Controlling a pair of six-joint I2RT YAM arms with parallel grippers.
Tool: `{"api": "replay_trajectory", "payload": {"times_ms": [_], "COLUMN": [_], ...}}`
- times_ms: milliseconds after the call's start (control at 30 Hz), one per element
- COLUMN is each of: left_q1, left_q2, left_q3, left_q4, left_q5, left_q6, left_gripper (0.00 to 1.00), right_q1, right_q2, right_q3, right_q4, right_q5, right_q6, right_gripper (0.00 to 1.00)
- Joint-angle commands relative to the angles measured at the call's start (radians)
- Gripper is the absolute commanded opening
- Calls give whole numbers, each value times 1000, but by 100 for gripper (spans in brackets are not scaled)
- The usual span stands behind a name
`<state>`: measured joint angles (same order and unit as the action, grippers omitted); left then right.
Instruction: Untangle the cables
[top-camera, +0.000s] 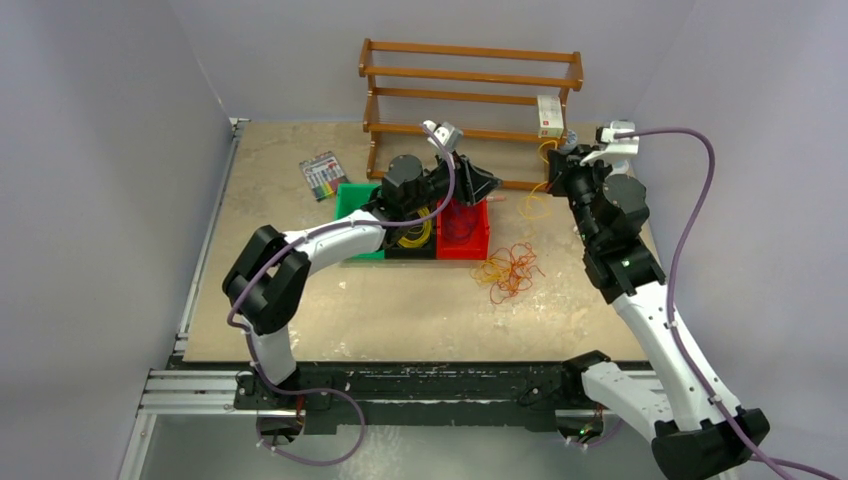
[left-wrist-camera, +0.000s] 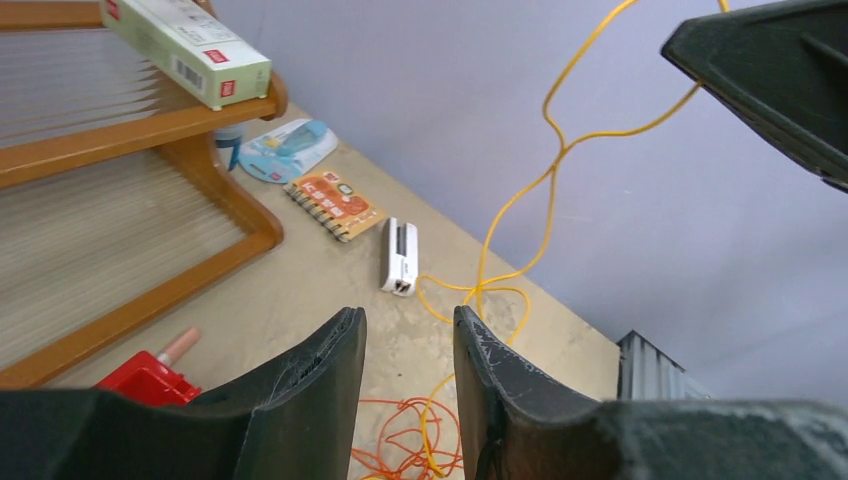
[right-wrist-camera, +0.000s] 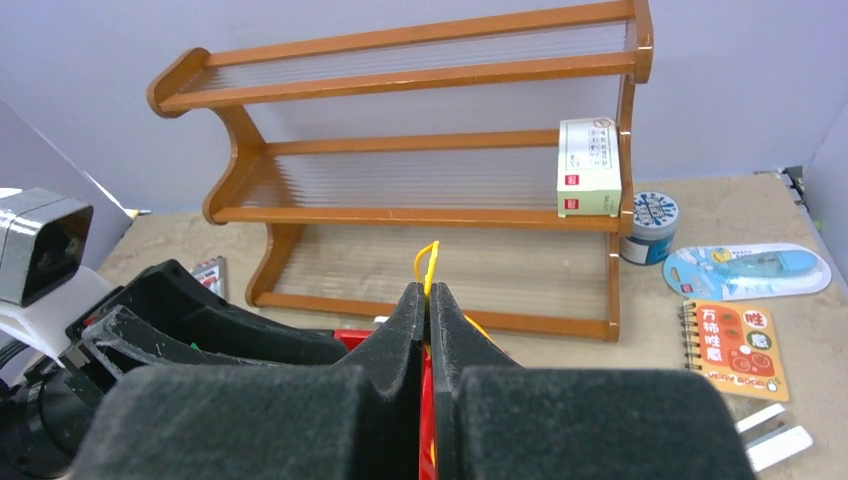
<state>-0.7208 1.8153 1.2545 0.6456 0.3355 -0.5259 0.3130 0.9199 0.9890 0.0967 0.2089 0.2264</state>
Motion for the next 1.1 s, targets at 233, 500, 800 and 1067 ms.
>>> {"api": "replay_trajectory", "payload": {"times_ms": [233,500,800,1067], "left_q1": [0,-13,-67,-126], "left_q2": [25,21,75,143], "left_q3": [55,1,35,33], "left_q4": [170,170,183,238], "left_q5": [169,125,94,59], "left_q6": [-101,-68,-36,-44], "left_gripper": [38,44,49,49], "right_q1": [-5,-5,-5,-5], "right_q2": [25,58,80,82], "right_q3": [74,108,173,192], "right_q4": [91,111,99,97], "right_q5": [-33,54,94,70], "right_q6": [16,100,91,97], "right_gripper": [0,0,0,0]}}
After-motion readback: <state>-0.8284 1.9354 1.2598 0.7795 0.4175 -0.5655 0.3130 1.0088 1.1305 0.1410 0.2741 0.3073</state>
